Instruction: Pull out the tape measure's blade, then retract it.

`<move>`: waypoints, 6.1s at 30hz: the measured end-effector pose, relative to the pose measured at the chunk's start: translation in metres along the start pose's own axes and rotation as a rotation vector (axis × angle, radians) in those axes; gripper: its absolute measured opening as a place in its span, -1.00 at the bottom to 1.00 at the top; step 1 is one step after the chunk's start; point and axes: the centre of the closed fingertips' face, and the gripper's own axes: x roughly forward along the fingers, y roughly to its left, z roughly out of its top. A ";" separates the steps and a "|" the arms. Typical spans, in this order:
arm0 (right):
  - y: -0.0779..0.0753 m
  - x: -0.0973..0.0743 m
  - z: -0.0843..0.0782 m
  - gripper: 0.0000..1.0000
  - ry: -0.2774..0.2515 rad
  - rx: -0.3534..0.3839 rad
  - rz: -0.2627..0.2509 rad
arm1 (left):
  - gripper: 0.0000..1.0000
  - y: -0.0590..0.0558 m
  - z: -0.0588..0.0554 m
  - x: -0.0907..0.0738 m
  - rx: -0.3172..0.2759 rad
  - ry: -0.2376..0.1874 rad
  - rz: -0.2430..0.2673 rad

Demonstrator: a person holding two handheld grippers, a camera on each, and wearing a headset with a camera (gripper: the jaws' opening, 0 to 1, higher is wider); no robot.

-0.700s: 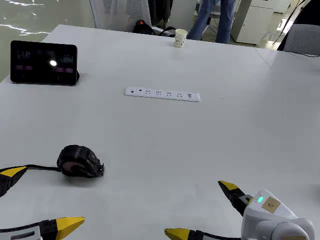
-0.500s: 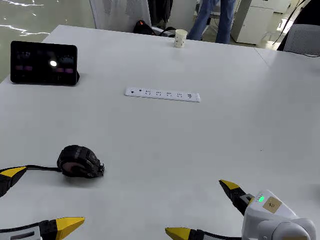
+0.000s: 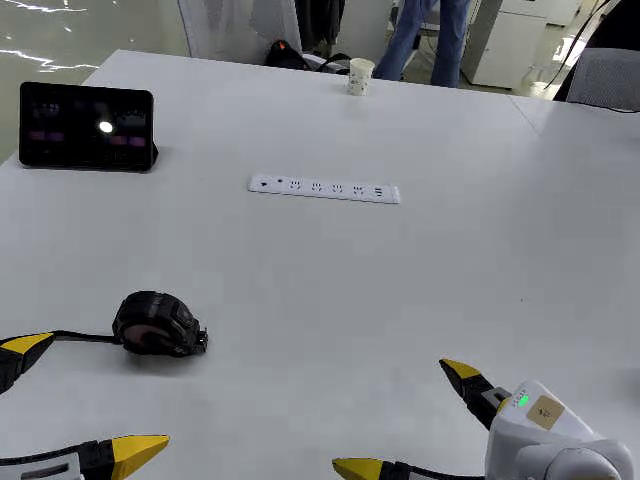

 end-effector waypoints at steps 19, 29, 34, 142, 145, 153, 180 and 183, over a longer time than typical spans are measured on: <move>0.002 0.008 -0.003 0.98 0.034 -0.005 0.055 | 0.99 0.008 0.001 0.007 0.023 0.018 -0.014; -0.003 0.015 -0.006 0.98 0.064 -0.025 0.095 | 0.99 0.014 0.001 0.014 0.042 0.039 -0.032; -0.004 0.020 -0.007 0.98 0.076 -0.029 0.118 | 0.99 0.019 0.003 0.019 0.053 0.048 -0.040; 0.060 0.198 0.019 -0.04 0.136 -0.551 0.733 | 0.05 0.059 -0.033 0.092 0.436 0.433 -0.474; 0.065 0.201 0.018 -0.11 0.144 -0.561 0.746 | 0.01 0.061 -0.034 0.092 0.442 0.442 -0.477; 0.073 0.216 0.021 -0.30 0.144 -0.573 0.740 | -0.22 0.067 -0.035 0.098 0.491 0.452 -0.473; 0.077 0.242 0.018 -0.78 0.157 -0.538 0.709 | -0.43 0.070 -0.036 0.104 0.494 0.441 -0.514; 0.077 0.242 0.018 -0.80 0.157 -0.546 0.711 | -0.43 0.070 -0.036 0.104 0.489 0.442 -0.515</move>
